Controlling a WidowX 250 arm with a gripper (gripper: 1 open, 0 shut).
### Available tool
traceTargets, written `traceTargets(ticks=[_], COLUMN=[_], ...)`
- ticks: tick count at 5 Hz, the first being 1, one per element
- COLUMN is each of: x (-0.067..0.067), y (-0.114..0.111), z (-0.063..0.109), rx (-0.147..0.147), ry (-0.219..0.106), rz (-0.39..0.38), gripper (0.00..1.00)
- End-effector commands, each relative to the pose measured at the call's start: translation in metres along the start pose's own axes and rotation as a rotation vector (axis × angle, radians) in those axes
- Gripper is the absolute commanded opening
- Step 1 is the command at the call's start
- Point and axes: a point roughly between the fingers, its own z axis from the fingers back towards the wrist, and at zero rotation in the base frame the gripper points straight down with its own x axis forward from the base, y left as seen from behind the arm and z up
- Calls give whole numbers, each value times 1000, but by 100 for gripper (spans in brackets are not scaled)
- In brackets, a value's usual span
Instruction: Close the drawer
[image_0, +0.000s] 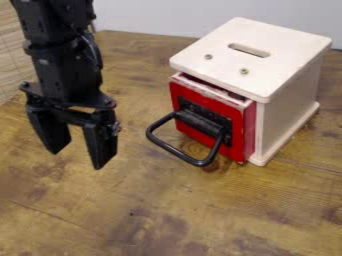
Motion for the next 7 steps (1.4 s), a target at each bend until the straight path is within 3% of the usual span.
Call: traceTargets(ticks=[1, 3, 5, 7], x=[0, -1, -1, -8], y=[-2, -8, -16, -16], z=[1, 11, 26, 32], rx=[8, -3, -23, -39], ry=[10, 5, -26, -79], rz=[9, -19, -60, -58], gripper=[100, 100, 100, 100])
